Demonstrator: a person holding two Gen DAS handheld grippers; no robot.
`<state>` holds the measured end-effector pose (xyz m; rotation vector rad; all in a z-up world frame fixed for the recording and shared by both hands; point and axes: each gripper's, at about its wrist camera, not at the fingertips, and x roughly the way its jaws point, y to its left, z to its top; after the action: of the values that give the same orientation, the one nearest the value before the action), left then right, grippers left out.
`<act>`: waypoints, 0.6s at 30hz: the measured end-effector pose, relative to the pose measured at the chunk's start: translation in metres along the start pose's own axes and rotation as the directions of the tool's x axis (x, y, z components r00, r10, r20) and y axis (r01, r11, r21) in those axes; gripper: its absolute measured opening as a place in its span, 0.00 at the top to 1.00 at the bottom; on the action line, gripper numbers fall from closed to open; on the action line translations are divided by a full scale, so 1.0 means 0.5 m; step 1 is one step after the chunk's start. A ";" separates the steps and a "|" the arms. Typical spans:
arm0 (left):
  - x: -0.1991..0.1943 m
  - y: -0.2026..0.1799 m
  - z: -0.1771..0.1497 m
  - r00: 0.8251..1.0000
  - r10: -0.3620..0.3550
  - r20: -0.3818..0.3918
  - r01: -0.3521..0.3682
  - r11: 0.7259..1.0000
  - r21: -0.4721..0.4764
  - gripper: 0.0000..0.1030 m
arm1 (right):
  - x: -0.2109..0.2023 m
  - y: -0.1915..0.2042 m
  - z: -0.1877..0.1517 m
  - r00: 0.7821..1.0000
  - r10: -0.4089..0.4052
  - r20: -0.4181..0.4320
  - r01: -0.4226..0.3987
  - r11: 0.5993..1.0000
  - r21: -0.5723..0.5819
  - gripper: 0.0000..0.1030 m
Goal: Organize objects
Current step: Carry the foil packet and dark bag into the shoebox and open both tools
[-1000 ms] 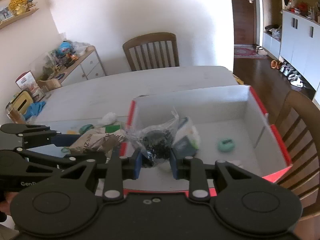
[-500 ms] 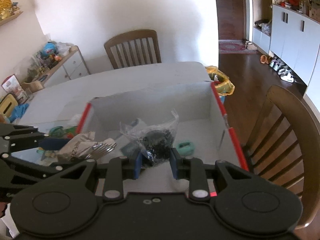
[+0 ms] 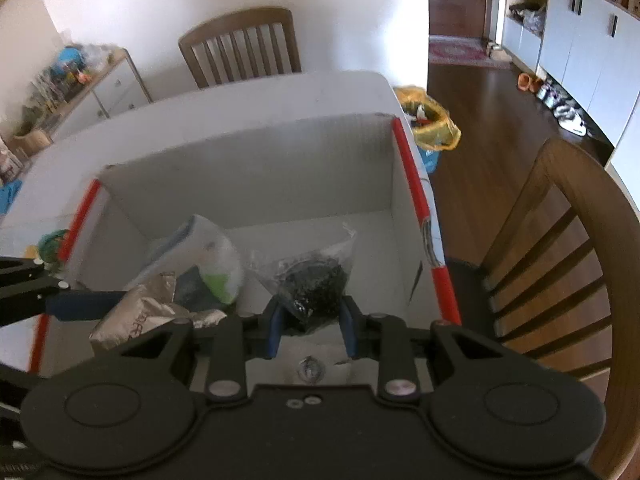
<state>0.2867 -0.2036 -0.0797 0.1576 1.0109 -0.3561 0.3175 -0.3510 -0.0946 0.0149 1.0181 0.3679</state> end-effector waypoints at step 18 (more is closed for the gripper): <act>0.102 0.004 0.003 0.989 -0.014 -0.145 0.010 1.000 -0.025 0.50 | 0.056 0.023 0.008 0.994 0.003 -0.111 -0.006 1.000 -0.028 0.69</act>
<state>0.3131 -0.2134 -0.1221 0.1576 1.1601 -0.3468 0.3306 -0.3309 -0.1133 -0.0290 1.1230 0.3910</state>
